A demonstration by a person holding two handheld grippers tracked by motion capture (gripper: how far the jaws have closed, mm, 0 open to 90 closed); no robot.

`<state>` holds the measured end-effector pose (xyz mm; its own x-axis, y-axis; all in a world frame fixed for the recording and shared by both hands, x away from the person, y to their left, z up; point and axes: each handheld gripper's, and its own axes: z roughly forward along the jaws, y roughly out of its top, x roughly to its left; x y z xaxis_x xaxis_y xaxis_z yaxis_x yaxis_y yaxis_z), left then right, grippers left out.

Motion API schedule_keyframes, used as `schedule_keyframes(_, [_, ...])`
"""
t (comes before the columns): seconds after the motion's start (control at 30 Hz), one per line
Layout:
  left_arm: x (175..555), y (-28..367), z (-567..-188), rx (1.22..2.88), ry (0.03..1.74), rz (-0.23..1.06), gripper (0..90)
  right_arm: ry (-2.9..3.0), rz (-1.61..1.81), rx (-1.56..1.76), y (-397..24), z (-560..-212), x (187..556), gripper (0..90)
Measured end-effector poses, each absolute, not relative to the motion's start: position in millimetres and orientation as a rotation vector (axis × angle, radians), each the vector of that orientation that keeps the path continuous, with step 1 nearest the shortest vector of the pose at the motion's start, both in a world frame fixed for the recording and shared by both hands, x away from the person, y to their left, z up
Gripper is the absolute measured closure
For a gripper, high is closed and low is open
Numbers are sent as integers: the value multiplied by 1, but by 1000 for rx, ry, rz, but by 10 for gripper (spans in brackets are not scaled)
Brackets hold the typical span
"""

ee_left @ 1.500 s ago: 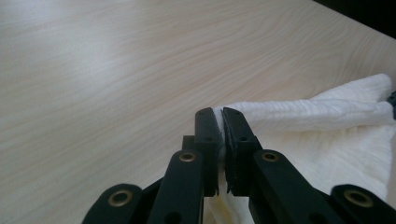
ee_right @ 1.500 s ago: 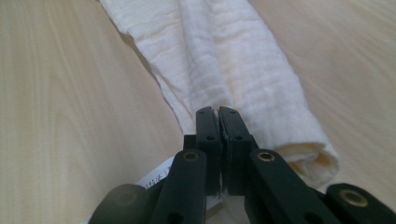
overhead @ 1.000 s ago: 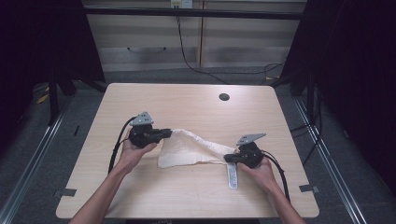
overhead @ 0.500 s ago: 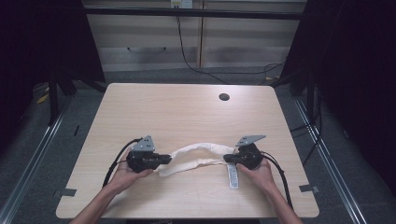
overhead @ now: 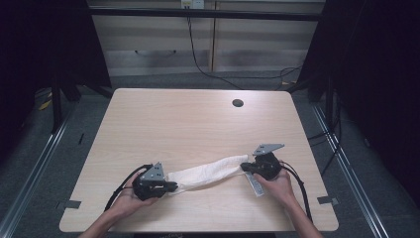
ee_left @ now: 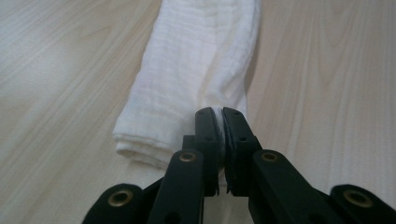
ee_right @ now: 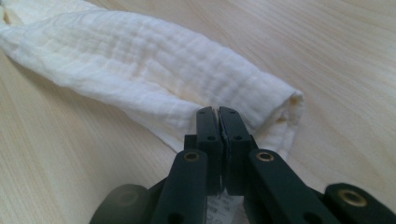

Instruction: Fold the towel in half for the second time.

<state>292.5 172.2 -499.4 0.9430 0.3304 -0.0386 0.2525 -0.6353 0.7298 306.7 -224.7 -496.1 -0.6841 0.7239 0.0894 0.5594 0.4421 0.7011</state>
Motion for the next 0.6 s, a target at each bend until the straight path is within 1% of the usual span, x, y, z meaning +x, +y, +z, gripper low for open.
schedule_keyframes(0.13, [302,177,-501,2273,462,176,858,2450,1061,1113,-229,-494,300,884])
schedule_keyframes(0.17, [305,178,-501,2265,475,169,858,2448,1069,1115,-231,-493,297,884])
schedule_keyframes(0.23, [310,178,-500,2275,492,213,858,2444,1075,1095,-231,-493,292,884])
schedule_keyframes(0.33, [316,180,-502,2262,518,207,857,2449,1075,1073,-229,-492,283,883])
schedule_keyframes(0.43, [313,181,-502,2255,516,193,852,2461,1081,1066,-228,-495,274,878])
schedule_keyframes(0.5, [313,184,-503,2232,517,158,820,2464,1091,1065,-228,-495,269,868])
schedule_keyframes(0.6, [314,186,-500,2214,504,91,745,2460,1118,1090,-232,-497,267,806])
